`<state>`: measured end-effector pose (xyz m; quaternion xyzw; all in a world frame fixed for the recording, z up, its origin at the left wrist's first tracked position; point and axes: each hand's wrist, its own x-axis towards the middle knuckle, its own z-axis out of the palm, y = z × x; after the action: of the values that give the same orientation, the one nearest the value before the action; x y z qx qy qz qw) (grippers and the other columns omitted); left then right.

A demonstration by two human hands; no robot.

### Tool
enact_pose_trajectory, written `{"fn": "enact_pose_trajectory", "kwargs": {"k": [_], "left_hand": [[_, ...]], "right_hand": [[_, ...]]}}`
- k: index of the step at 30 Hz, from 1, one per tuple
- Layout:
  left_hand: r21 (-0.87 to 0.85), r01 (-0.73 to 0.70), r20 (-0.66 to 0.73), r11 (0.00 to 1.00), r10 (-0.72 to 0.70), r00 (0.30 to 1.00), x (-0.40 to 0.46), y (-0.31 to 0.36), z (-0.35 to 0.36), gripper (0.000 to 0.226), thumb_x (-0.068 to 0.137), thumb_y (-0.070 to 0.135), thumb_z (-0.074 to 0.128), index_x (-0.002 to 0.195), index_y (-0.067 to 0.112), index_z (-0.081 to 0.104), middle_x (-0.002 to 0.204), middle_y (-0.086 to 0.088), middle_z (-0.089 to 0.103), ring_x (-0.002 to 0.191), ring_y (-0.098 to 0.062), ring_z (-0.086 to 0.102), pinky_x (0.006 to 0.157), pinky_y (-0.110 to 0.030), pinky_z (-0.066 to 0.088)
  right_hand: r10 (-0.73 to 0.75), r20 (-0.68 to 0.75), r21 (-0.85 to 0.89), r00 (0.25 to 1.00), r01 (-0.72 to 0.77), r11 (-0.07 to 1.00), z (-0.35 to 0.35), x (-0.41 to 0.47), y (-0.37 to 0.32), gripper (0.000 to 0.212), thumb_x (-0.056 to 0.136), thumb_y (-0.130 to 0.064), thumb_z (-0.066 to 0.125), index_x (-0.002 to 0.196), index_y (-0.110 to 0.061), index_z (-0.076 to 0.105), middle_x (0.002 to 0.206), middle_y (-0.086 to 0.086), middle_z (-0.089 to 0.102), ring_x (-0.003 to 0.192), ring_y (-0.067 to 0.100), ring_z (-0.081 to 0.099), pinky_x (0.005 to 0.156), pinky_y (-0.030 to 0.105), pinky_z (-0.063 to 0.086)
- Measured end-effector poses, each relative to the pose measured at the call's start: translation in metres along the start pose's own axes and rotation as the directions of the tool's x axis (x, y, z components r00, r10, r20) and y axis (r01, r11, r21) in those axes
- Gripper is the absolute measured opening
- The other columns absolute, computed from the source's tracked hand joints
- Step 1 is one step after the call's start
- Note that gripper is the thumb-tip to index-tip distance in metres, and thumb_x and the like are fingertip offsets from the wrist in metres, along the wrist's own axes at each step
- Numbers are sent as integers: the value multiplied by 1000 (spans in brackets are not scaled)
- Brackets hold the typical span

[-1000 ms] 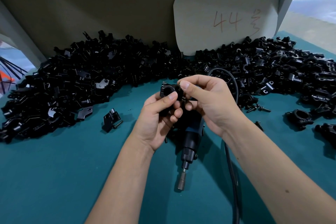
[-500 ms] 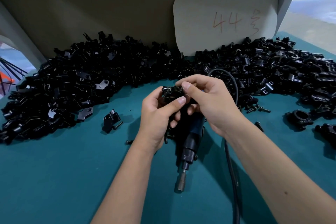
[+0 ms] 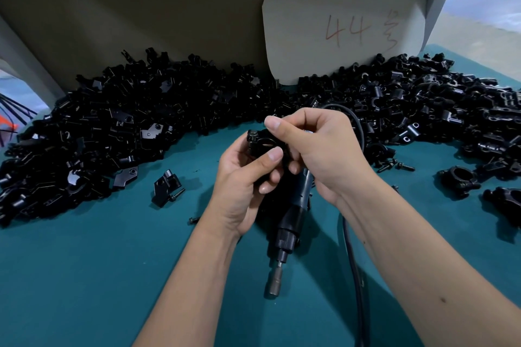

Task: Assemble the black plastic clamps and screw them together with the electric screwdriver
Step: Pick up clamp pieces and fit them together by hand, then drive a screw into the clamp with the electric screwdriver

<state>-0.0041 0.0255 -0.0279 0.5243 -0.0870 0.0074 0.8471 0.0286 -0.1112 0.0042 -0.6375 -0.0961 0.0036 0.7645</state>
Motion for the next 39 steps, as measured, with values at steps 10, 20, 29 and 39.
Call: {"fn": "enact_pose_trajectory", "kwargs": {"k": [10, 20, 29, 39], "left_hand": [[43, 120, -149, 992, -112, 983, 6, -3, 7, 43, 103, 49, 50, 82, 17, 70, 63, -4, 55, 48, -10, 35, 39, -22, 14], [-364, 227, -43, 903, -260, 965, 8, 9, -2, 55, 102, 34, 37, 55, 18, 60, 63, 2, 34, 44, -6, 25, 31, -16, 19], [-428, 226, -108, 875, -297, 949, 7, 7, -6, 26, 95, 28, 51, 75, 12, 47, 69, -4, 40, 55, -12, 30, 37, -18, 26], [-758, 364, 125, 541, -427, 895, 5, 6, -19, 31, 100, 32, 45, 75, 13, 45, 65, 2, 39, 43, -3, 29, 28, -20, 25]], "right_hand": [[-59, -24, -113, 998, 56, 992, 11, -5, 9, 37, 100, -36, 70, 74, -9, 70, 50, 2, 52, 40, 17, 49, 46, 25, 42], [-180, -295, -895, 938, -206, 395, -16, -2, 13, 59, 91, -75, 54, 99, -16, 47, 86, 1, 57, 76, 28, 53, 65, 37, 40], [18, -288, -828, 957, -258, 498, -19, 4, 18, 63, 72, -62, 83, 98, -14, 53, 85, -2, 62, 70, 16, 59, 51, 29, 36], [149, -168, 179, 974, -119, 977, -43, 11, -12, 33, 74, -54, 86, 74, -21, 81, 86, -1, 76, 75, 13, 67, 63, 29, 56]]}}
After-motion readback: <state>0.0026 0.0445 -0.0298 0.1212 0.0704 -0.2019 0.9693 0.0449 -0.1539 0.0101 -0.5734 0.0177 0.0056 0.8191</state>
